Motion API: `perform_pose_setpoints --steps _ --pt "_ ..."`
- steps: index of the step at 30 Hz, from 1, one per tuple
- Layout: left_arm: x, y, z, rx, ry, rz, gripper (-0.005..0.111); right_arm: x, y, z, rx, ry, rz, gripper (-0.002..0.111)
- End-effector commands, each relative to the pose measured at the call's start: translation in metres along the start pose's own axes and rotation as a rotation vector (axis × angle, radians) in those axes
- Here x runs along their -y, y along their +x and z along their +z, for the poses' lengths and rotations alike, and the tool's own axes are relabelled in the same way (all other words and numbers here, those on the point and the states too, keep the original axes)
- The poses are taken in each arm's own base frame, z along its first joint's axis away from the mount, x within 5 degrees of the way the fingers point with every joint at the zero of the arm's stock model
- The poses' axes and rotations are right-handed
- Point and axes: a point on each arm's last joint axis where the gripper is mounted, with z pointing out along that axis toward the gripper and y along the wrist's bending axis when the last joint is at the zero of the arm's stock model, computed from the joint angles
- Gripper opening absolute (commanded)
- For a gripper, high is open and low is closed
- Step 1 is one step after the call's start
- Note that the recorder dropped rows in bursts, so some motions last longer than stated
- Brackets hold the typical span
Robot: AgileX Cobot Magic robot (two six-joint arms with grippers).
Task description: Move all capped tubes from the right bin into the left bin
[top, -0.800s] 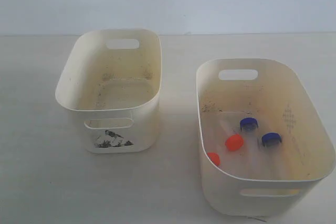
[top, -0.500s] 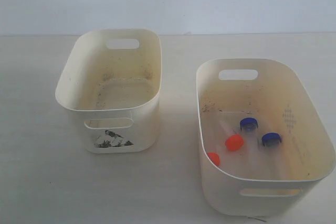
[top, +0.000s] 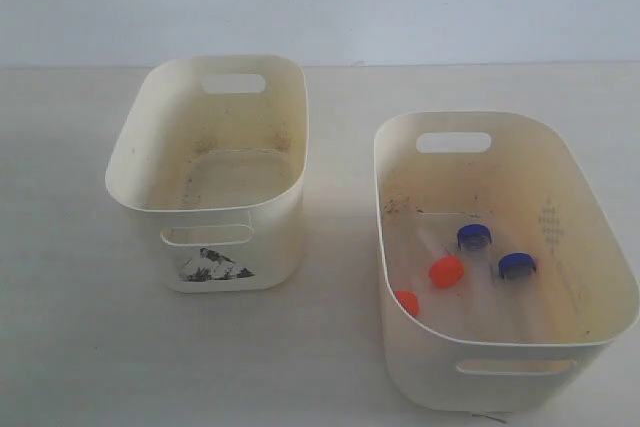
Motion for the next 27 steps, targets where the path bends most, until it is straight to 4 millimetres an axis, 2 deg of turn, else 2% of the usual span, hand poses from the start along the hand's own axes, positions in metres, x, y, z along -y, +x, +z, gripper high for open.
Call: perform_pose_setpoints --steps 1,3,5,7,9,15,24,27 --pt "0.0 -0.001 0.0 0.007 0.004 -0.012 0.004 -0.002 -0.03 -0.003 0.228 -0.005 -0.019 0.0" --pt "0.0 -0.001 0.0 0.007 0.004 -0.012 0.004 -0.006 -0.054 -0.005 0.144 -0.016 -0.055 0.0" --pt "0.0 -0.001 0.0 0.007 0.004 -0.012 0.004 -0.011 -0.07 0.003 -0.095 -0.028 -0.103 0.0" --pt "0.0 -0.001 0.0 0.007 0.004 -0.012 0.004 -0.014 -0.079 0.021 -0.35 -0.033 -0.099 0.0" --pt "0.0 -0.001 0.0 0.007 0.004 -0.012 0.004 -0.015 -0.082 0.035 -0.415 -0.031 -0.098 0.0" --pt "0.0 -0.001 0.0 0.007 0.004 -0.012 0.004 -0.014 -0.086 0.058 -0.352 -0.02 -0.092 0.0" --pt "0.0 -0.001 0.0 0.007 0.004 -0.012 0.004 -0.014 -0.095 0.062 -0.246 -0.009 -0.044 0.0" --pt "0.0 -0.001 0.0 0.007 0.004 -0.012 0.004 -0.015 -0.095 0.07 -0.264 -0.005 0.018 0.0"
